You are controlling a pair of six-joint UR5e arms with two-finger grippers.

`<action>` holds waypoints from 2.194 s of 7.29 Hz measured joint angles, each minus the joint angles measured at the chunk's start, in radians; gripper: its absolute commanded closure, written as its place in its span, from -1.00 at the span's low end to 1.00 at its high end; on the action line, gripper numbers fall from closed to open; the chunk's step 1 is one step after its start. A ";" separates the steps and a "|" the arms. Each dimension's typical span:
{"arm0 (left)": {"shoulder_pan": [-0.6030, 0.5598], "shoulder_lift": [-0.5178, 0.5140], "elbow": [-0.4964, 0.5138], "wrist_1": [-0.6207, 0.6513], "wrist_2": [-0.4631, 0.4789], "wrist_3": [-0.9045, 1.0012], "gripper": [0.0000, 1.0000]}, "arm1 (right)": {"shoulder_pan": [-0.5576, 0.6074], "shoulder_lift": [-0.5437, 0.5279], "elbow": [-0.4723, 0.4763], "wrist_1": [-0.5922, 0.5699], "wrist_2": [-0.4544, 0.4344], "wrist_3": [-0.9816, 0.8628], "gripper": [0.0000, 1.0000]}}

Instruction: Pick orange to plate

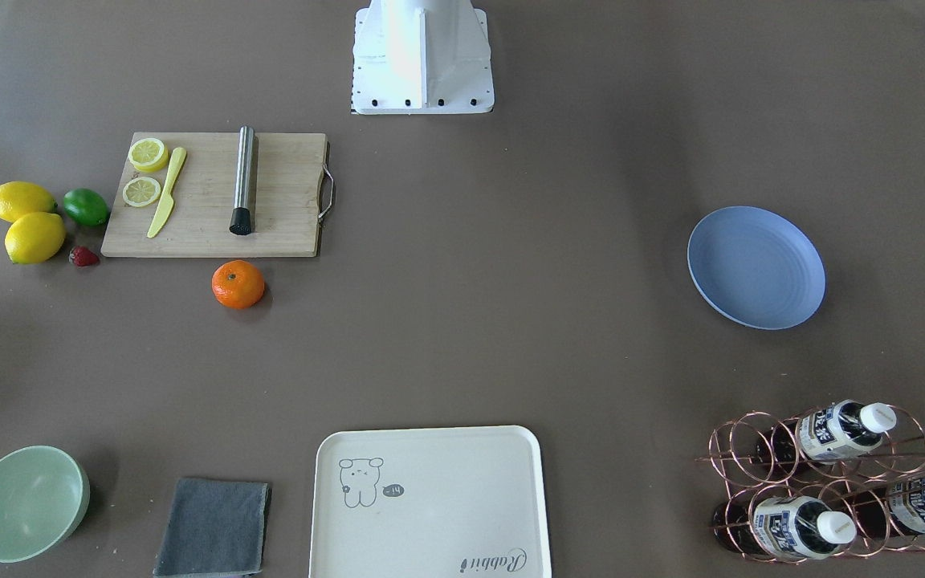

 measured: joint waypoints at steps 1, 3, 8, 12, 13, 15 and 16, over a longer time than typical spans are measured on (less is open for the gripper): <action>-0.012 0.000 -0.004 -0.002 -0.039 0.000 -0.95 | 0.000 0.001 0.000 0.001 0.000 0.000 -1.00; -0.034 -0.003 -0.004 -0.003 -0.084 -0.002 -0.95 | -0.001 0.002 0.000 0.001 0.000 0.000 -1.00; -0.021 -0.001 -0.004 0.008 -0.060 -0.002 -0.96 | -0.002 0.001 0.003 0.002 0.001 0.000 -1.00; -0.019 -0.007 -0.021 0.004 -0.063 -0.002 -0.96 | -0.005 -0.001 0.004 0.003 0.003 -0.002 -1.00; -0.018 -0.007 -0.021 0.002 -0.063 -0.001 -0.96 | -0.007 -0.002 0.004 0.002 0.013 -0.003 -1.00; -0.010 -0.006 -0.021 -0.004 -0.065 0.000 -0.96 | -0.009 -0.003 0.003 0.002 0.054 -0.003 -1.00; -0.002 -0.003 -0.022 -0.014 -0.066 0.001 -0.96 | -0.009 -0.005 0.003 0.003 0.072 -0.003 -1.00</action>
